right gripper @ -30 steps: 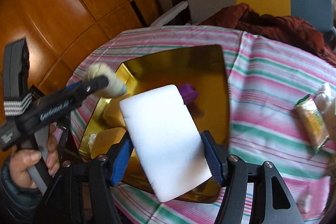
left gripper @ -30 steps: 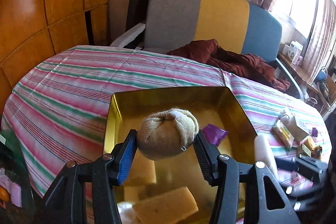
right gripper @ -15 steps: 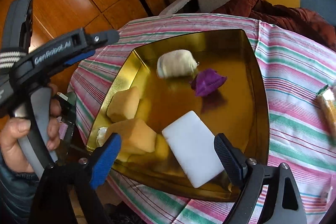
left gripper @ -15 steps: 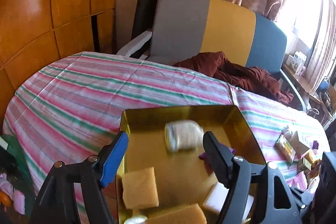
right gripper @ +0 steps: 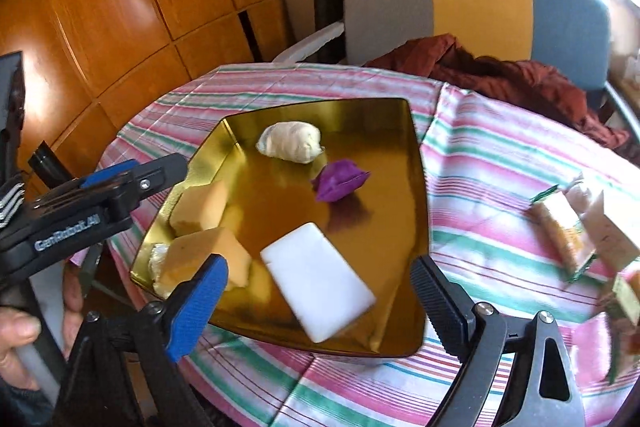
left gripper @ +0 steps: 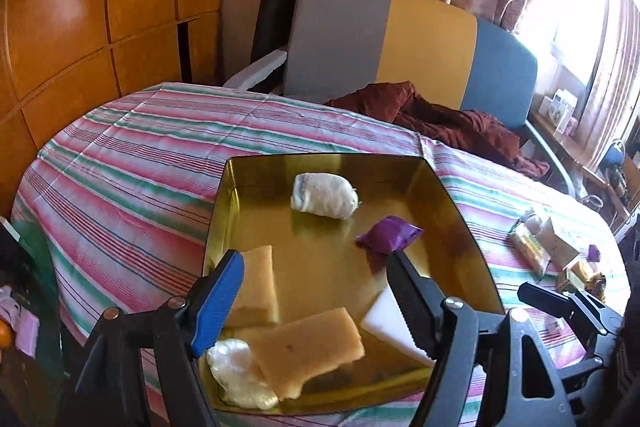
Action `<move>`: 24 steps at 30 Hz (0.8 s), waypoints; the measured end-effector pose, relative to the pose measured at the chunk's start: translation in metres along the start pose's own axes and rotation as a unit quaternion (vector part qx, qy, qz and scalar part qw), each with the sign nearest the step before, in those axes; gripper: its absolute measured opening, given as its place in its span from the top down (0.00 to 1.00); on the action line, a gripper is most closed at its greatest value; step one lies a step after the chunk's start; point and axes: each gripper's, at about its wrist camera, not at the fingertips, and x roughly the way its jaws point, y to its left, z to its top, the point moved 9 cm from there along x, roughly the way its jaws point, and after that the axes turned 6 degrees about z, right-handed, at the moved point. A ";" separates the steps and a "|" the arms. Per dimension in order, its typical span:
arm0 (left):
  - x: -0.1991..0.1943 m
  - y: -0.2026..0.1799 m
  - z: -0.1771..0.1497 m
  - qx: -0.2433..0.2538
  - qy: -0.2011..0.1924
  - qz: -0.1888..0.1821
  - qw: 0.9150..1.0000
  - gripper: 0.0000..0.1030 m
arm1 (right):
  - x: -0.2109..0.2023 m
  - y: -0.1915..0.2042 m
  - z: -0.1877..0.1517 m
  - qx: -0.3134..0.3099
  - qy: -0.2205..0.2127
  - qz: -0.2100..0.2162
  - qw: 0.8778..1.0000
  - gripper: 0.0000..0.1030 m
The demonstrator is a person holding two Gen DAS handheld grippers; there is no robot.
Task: Organize objects
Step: 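Open both tools to drop the sock ball and eraser into the tray, then move both tools from the tray back toward the pile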
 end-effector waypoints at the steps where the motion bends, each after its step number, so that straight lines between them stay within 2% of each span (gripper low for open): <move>1: -0.003 0.000 -0.001 0.001 -0.003 0.005 1.000 0.27 | -0.002 -0.001 0.000 -0.002 -0.003 -0.005 1.000 0.09; 12: -0.010 -0.016 -0.012 0.012 0.003 -0.011 1.000 0.28 | -0.029 -0.025 -0.009 0.004 -0.025 -0.040 0.999 0.08; 24: -0.010 -0.048 -0.026 0.044 0.018 -0.044 0.998 0.28 | -0.059 -0.082 -0.021 0.056 -0.036 -0.086 0.994 0.08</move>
